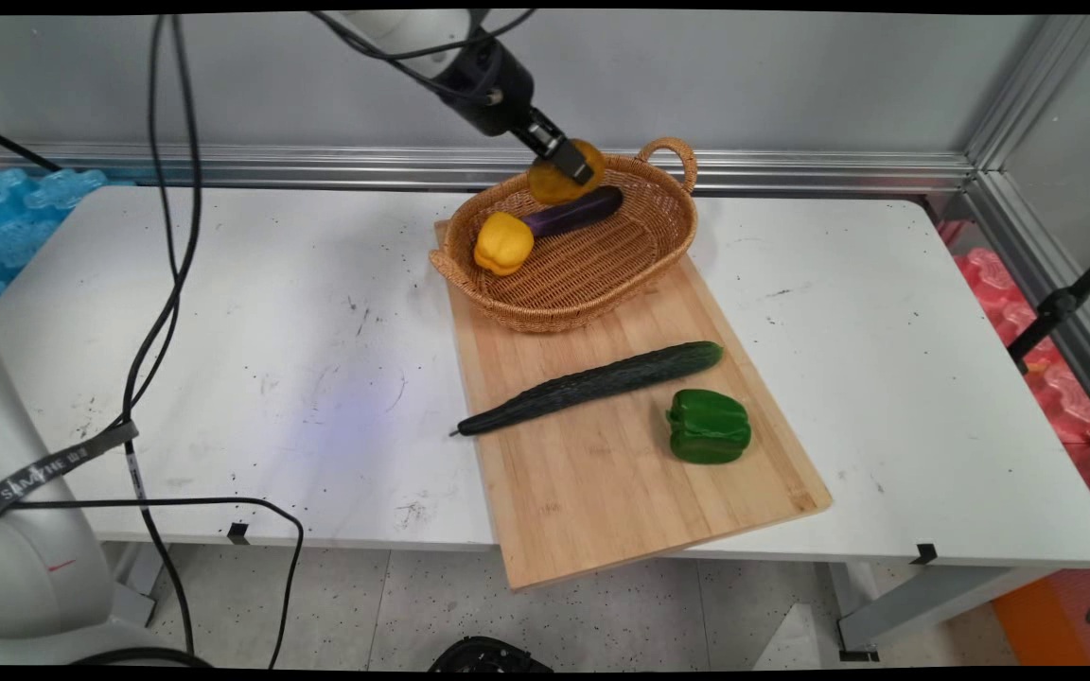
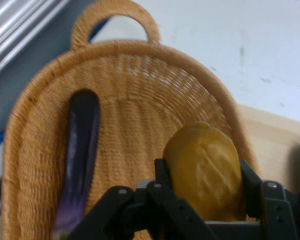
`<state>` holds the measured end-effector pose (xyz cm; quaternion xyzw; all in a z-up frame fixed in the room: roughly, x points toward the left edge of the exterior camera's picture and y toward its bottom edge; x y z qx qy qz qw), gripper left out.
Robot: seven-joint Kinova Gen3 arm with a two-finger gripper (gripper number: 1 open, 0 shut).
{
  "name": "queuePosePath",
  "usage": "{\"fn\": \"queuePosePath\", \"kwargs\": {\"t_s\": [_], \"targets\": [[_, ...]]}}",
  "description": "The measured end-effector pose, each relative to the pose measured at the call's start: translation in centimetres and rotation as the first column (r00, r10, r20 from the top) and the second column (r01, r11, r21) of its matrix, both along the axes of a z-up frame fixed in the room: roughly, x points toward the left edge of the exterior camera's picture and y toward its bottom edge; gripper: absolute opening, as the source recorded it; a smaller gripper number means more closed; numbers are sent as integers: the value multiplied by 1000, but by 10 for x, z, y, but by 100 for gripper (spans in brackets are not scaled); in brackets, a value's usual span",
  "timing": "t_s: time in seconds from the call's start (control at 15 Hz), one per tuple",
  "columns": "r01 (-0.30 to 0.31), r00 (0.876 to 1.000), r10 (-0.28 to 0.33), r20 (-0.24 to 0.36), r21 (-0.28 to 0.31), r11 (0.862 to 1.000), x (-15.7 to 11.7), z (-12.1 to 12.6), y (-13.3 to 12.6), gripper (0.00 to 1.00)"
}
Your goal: Place the picked object in the vegetable basket
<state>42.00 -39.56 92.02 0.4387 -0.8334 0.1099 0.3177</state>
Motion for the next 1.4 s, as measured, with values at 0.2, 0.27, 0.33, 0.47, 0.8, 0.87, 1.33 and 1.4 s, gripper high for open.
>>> {"fn": "queuePosePath", "kwargs": {"t_s": [0.2, 0.27, 0.33, 0.47, 0.8, 0.87, 1.33, 1.4], "targets": [[-28, 1000, 28, 9, 4, 1000, -14, -16, -27, 0], [-32, 999, 32, 13, 7, 999, -18, -22, -34, 0], [-36, 999, 36, 18, 11, 999, -24, -28, -41, 0], [-41, 999, 41, 26, 22, 999, -36, -43, -56, 0], [-47, 998, 45, 41, 56, 997, -60, -74, -83, 0], [-49, 998, 47, 43, 64, 997, -64, -80, -88, 0], [-73, 997, 67, 48, 124, 990, -83, -113, -107, 0], [-74, 997, 68, 49, 131, 989, -86, -117, -109, 0]]}}
